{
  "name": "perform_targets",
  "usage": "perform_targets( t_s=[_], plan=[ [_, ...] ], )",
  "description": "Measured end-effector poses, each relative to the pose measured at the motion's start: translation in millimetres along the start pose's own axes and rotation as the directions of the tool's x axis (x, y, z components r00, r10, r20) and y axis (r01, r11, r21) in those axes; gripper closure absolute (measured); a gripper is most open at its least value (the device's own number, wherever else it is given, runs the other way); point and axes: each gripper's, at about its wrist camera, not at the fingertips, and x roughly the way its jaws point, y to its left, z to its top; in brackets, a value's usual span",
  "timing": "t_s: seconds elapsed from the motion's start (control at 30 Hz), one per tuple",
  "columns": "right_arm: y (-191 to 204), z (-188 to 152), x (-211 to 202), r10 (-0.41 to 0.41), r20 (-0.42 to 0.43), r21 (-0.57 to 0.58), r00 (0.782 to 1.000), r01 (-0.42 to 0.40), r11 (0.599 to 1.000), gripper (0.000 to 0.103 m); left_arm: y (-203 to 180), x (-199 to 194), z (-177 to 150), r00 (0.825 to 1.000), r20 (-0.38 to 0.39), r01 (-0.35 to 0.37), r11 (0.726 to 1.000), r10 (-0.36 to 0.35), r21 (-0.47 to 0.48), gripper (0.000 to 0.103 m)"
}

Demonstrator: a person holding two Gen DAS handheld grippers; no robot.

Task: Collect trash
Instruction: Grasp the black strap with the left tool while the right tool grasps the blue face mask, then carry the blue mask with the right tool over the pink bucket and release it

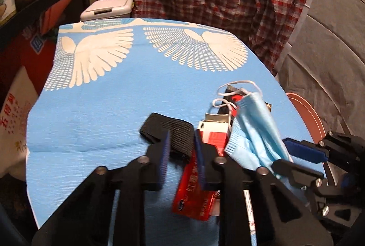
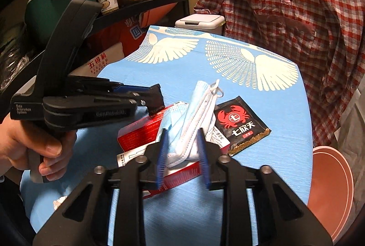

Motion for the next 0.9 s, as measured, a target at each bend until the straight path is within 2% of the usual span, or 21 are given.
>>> perform_targets(
  t_s=[0.07, 0.17, 0.63, 0.8, 0.9],
  plan=[
    [-0.4, 0.2, -2.4, -0.007, 0.004, -0.004, 1.0, 0.007, 1.0, 0.091, 2.0, -5.0, 0.2, 1.0, 0.01, -0.004, 1.0, 0.004, -0.006, 0.09],
    [-1.7, 0.6, -6.6, -0.021, 0.013, -0.003, 1.0, 0.021, 1.0, 0.095, 4.0, -14.7, 1.7, 0.999, 0.029, -0.02, 1.0, 0.021, -0.016, 0.092],
    [-10.7, 5.4, -49.0, -0.091, 0.096, 0.042, 0.991, 0.087, 0.995, 0.097, 0.2, -67.7, 10.4, 0.987, 0.123, -0.085, 0.989, 0.1, -0.121, 0.093],
    [-20.9, 6.5, -65.9, -0.132, 0.132, 0.076, 0.982, 0.123, 0.99, 0.097, -11.3, -85.8, 8.2, 0.98, 0.164, -0.088, 0.983, 0.115, -0.163, 0.093],
    [-26.2, 8.3, -75.3, -0.157, 0.15, 0.098, 0.976, 0.144, 0.985, 0.097, -24.2, -89.9, 6.5, 0.977, 0.176, -0.098, 0.983, 0.125, -0.153, 0.093]
  ],
)
